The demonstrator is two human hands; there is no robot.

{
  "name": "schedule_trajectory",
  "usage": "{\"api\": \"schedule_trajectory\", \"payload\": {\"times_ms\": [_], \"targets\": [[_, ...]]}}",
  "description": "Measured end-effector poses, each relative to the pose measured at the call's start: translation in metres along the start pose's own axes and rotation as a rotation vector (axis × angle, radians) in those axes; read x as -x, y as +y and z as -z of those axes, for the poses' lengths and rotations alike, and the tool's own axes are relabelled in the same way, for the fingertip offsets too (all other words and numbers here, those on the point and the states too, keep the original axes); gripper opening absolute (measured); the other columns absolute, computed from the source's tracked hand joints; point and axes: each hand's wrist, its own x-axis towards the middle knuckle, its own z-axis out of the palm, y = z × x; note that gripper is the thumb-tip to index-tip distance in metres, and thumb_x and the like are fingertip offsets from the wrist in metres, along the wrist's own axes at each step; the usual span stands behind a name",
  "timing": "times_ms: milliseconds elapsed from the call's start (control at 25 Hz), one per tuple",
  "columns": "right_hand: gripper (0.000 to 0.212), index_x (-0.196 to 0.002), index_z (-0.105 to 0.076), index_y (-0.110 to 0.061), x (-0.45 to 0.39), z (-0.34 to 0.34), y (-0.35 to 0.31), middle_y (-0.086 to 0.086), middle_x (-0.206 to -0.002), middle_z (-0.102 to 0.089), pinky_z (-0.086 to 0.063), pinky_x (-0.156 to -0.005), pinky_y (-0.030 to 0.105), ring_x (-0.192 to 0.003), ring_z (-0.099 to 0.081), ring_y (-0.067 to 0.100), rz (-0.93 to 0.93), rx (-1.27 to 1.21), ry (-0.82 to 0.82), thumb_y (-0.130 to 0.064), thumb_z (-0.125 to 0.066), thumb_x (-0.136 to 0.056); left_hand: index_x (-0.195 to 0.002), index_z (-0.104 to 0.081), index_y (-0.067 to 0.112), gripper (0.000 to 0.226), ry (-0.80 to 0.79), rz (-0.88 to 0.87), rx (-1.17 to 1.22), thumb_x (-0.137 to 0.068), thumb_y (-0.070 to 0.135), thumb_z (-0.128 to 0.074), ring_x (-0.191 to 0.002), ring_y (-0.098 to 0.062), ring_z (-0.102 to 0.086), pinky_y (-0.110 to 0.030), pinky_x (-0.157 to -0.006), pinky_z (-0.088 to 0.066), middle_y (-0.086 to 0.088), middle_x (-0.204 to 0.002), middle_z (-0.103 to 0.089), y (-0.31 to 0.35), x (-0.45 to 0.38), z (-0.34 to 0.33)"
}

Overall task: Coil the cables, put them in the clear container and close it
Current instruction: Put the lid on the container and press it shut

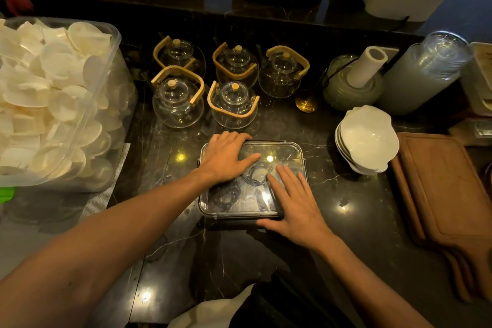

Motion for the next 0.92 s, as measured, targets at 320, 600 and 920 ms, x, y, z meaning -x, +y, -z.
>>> {"api": "schedule_trajectory", "payload": {"times_ms": [320, 600, 920], "targets": [[0.074, -0.163, -0.020, -0.026, -0.050, 0.018, 0.010, 0.009, -0.173, -0.008, -0.002, -0.126, 0.057, -0.159, 0.003, 0.028, -0.092, 0.093, 0.031, -0.066, -0.032, -0.101, -0.155, -0.032, 0.017, 0.071, 0.026, 0.154, -0.155, -0.099, 0.060, -0.034, -0.151, -0.033, -0.024, -0.057, -0.122, -0.014, -0.016, -0.161, -0.034, 0.020, 0.024, 0.006], [0.081, -0.163, -0.017, -0.029, -0.066, 0.019, -0.001, 0.008, -0.173, -0.008, -0.001, -0.125, 0.056, -0.159, 0.000, 0.027, -0.182, 0.143, -0.017, -0.073, -0.013, -0.095, -0.161, 0.004, 0.021, 0.079, -0.087, 0.246, -0.155, -0.097, 0.066, -0.008, -0.152, -0.035, 0.020, -0.056, -0.122, 0.011, -0.019, -0.167, 0.014, 0.022, 0.077, -0.014], [0.075, -0.162, -0.020, -0.029, -0.078, 0.037, -0.007, 0.011, -0.172, -0.012, -0.012, -0.123, 0.060, -0.157, -0.010, 0.033, -0.275, 0.143, -0.118, -0.069, -0.031, -0.099, -0.161, -0.002, 0.023, 0.082, -0.207, 0.165, -0.158, -0.096, 0.069, -0.019, -0.154, -0.033, 0.015, -0.053, -0.121, 0.011, -0.016, -0.168, 0.010, 0.006, 0.049, 0.005]]}}
